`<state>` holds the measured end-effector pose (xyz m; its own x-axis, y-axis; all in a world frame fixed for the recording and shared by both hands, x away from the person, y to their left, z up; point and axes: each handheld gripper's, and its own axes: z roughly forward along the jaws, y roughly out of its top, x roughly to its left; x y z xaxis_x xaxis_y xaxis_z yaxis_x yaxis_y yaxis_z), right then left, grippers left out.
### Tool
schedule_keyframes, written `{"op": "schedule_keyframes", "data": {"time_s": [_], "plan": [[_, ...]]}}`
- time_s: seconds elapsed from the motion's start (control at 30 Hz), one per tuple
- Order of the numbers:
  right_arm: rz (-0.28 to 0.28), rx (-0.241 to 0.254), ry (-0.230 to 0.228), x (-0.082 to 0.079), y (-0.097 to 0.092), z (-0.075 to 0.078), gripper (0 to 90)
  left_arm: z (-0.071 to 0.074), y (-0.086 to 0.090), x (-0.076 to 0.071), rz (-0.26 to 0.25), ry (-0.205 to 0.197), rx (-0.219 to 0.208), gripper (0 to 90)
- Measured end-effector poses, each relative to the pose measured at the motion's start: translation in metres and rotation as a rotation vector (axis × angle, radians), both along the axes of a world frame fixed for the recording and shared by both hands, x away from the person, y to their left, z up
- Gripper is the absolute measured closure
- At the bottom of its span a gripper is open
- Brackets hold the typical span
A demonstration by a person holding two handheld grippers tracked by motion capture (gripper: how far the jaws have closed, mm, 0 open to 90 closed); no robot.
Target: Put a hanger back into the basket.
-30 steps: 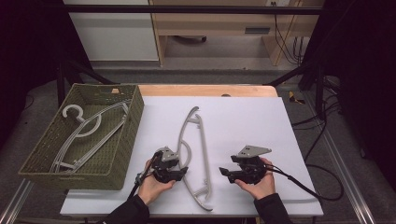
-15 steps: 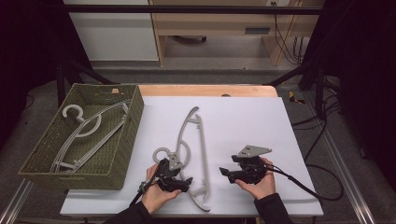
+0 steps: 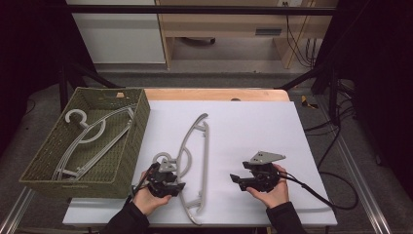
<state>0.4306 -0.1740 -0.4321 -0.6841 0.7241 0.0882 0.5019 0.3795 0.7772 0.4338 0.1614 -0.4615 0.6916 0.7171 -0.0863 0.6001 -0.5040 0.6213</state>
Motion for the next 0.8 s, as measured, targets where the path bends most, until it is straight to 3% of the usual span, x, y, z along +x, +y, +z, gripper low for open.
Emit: {"op": "schedule_keyframes", "data": {"time_s": [0.2,0.3,0.4,0.5,0.53,0.7,0.8], "plan": [[0.001,0.001,0.0,0.0,-0.001,0.0,32.8,-0.001,0.007,0.001,0.043,0.031,-0.015,60.1],[0.0,0.0,0.002,0.0,-0.001,0.0,32.8,-0.006,-0.001,-0.002,0.075,0.015,-0.016,42.4],[0.0,0.0,0.002,0.001,-0.001,0.0,32.8,-0.007,-0.009,-0.007,0.077,-0.013,0.032,37.1],[-0.001,-0.001,0.003,0.0,-0.001,0.0,32.9,-0.006,-0.01,-0.01,0.074,-0.043,0.079,44.4],[-0.001,0.0,0.001,0.0,-0.001,0.0,32.9,-0.006,-0.01,-0.01,0.071,-0.028,0.071,48.5],[0.002,0.003,-0.002,0.001,-0.001,0.0,32.9,-0.005,-0.012,-0.009,0.057,-0.033,0.077,49.8],[-0.007,0.016,-0.001,0.0,0.0,0.001,33.1,-0.008,-0.017,-0.004,0.026,-0.062,0.04,53.7]]}}
